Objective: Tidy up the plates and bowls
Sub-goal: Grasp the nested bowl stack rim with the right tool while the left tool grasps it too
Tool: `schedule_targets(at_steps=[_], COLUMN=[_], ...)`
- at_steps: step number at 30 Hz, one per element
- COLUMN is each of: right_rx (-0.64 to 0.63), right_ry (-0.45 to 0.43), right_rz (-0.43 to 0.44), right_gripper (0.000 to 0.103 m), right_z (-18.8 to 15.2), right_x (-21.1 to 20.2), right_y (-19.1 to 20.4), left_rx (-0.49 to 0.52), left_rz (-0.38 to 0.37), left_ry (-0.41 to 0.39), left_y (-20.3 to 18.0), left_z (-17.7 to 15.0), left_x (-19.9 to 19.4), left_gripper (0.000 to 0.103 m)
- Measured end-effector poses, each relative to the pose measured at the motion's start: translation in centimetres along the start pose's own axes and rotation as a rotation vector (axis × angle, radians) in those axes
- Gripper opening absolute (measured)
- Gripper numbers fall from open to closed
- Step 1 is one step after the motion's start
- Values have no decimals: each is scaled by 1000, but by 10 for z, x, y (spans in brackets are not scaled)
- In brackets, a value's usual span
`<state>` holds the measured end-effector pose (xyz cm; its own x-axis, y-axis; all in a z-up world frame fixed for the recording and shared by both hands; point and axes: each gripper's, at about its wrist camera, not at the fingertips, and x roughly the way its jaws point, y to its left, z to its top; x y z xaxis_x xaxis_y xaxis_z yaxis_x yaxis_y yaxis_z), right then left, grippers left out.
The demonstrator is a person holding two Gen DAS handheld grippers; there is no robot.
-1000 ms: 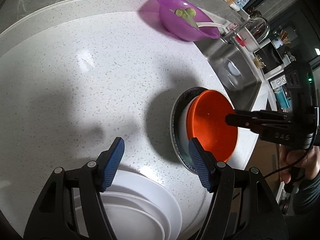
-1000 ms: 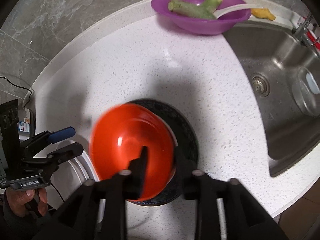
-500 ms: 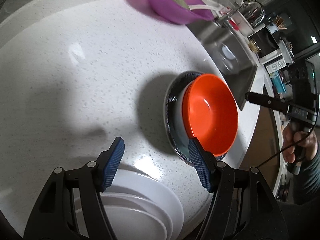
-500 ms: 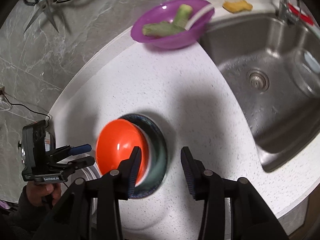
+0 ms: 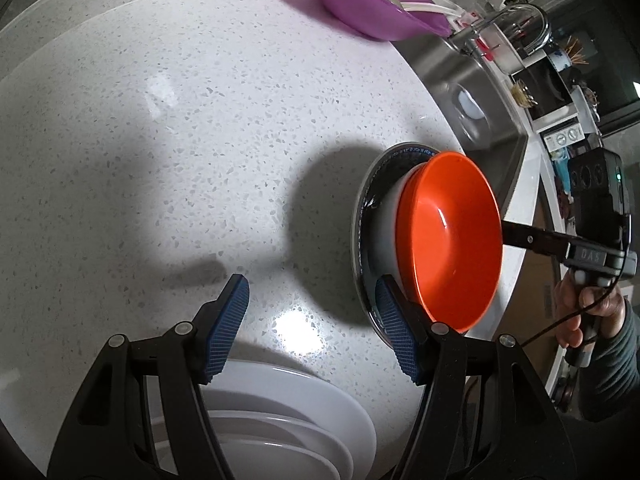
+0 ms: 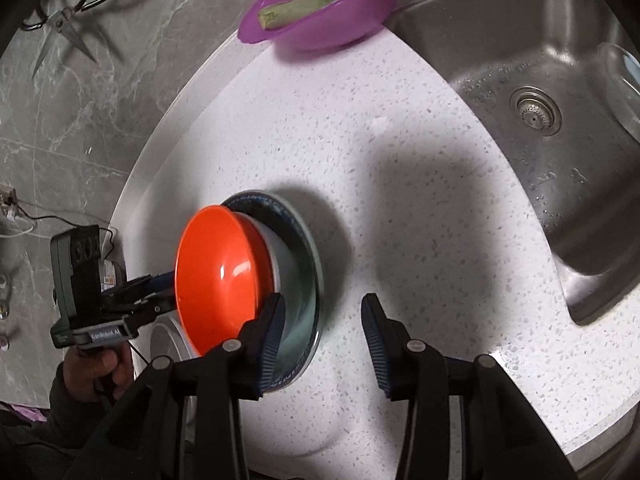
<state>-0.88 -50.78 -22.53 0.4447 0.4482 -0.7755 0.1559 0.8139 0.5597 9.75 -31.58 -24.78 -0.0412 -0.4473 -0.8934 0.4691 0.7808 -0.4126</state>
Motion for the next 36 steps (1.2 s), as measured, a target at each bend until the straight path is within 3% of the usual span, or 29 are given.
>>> schedule_targets(at_steps=[15,21,26,32,36], right_rx=[4,-13,-35,-66,-84], right_ry=[55,63,63,50,45], right_rz=[19,41,54,15,-17], right_gripper=[30,21,13,10,11], right_z=[-2,2,1,-1,-3], right_x=[16,23,24,23,23], right_y=[-8,-6,-4,5,9], left_rx=[5,15,41,74,86], left_rz=[-11,-67,-70,-58,-37], left_ry=[29,9,2,4,4], left_y=[-11,-15,-22,-33,-37], left_z=[7,9,14,18,17], left_x=[20,22,22,24,24], left_gripper=[60,40,23,11,9])
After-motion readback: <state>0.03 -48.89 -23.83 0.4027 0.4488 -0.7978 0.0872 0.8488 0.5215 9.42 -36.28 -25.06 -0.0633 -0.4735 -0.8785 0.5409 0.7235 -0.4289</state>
